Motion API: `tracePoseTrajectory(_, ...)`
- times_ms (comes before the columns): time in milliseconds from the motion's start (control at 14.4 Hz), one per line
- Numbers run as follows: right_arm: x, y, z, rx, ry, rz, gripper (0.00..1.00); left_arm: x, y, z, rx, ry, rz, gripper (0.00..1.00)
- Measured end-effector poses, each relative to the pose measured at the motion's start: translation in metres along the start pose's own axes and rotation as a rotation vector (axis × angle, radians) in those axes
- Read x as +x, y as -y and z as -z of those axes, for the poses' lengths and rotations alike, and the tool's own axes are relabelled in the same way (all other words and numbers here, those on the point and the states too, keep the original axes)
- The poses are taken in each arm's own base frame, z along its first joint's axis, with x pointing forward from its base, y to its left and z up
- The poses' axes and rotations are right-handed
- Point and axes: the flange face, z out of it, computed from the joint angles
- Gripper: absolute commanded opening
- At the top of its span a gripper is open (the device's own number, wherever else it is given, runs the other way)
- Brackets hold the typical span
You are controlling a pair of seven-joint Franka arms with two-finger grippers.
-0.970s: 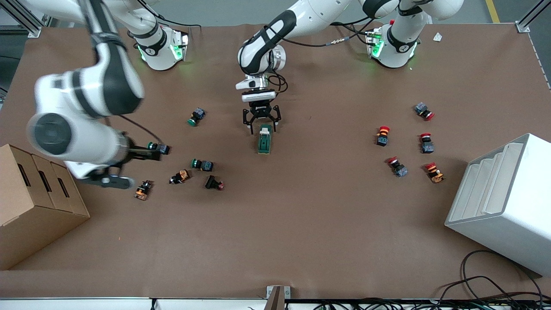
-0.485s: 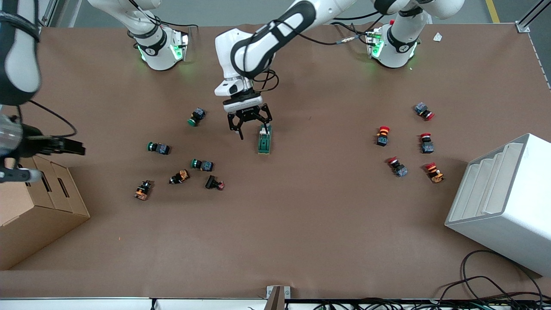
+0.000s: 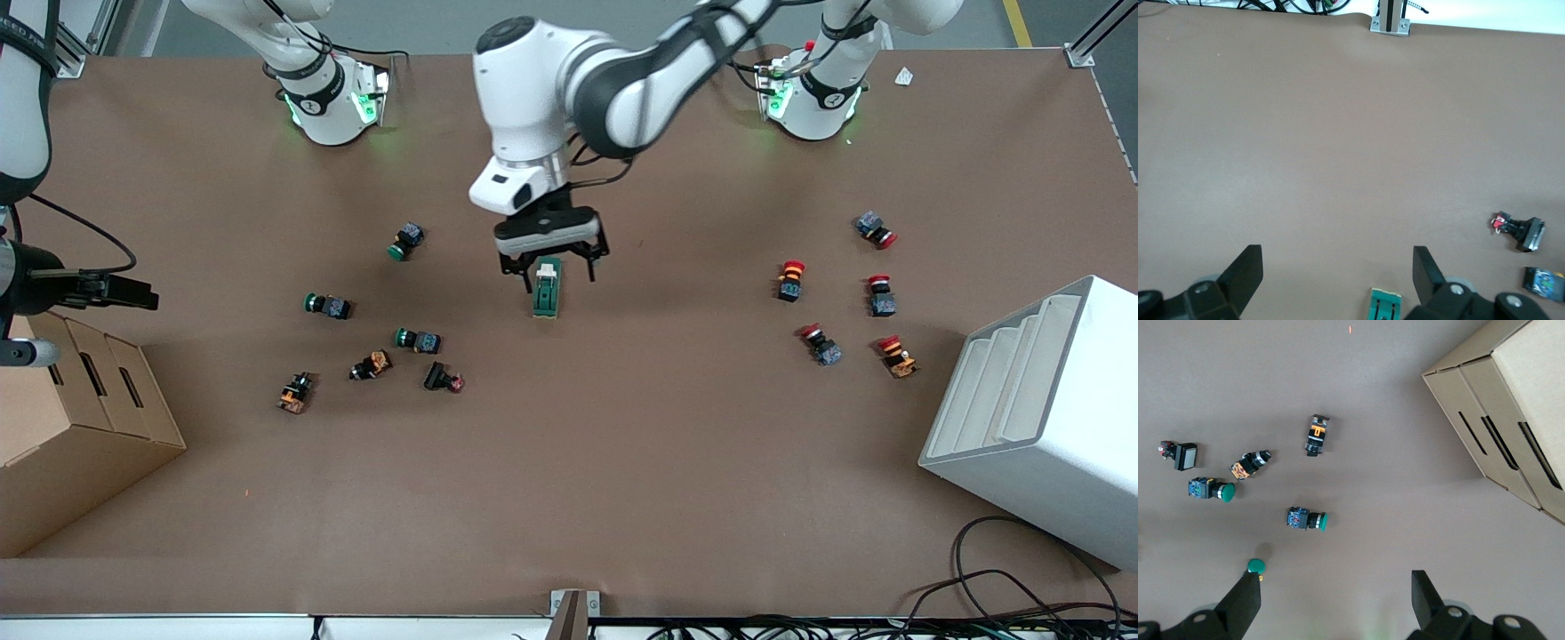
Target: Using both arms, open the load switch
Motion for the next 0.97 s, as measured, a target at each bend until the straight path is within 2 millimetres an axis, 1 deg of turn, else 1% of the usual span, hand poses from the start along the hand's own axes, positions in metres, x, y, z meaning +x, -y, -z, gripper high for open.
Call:
tracePoseTrajectory(139, -0.002, 0.006, 0.003, 0.005, 0.006, 0.01, 1.0, 0.046, 0.037, 0.019, -0.03, 0.054, 0.023, 1.0)
tracePoseTrajectory(277, -0.011, 0.011, -0.001, 0.038, 0.084, 0.017, 1.0, 0.086, 0.079, 0.027, -0.03, 0.124, 0.052, 1.0)
tracePoseTrajectory(347, -0.015, 0.013, -0.002, 0.048, 0.114, 0.02, 1.0, 0.107, 0.104, 0.031, -0.043, 0.16, 0.041, 1.0)
tracePoseTrajectory(485, -0.016, 0.014, -0.002, 0.054, 0.119, 0.022, 1.0, 0.15, 0.164, 0.038, -0.058, 0.216, -0.016, 1.0)
tracePoseTrajectory(624, -0.016, 0.014, 0.003, 0.053, 0.105, 0.024, 1.0, 0.179, 0.225, 0.043, -0.015, 0.254, -0.039, 1.0)
tracePoseTrajectory(693, -0.017, 0.016, 0.008, 0.046, 0.088, 0.026, 1.0, 0.191, 0.253, 0.046, 0.006, 0.266, -0.041, 1.0)
tracePoseTrajectory(832, -0.024, 0.023, 0.028, 0.02, 0.038, 0.037, 1.0, 0.21, 0.309, 0.05, 0.045, 0.306, -0.074, 1.0)
tracePoseTrajectory(970, -0.039, 0.029, 0.048, 0.005, 0.001, 0.046, 1.0, 0.224, 0.362, 0.052, 0.062, 0.347, -0.134, 1.0)
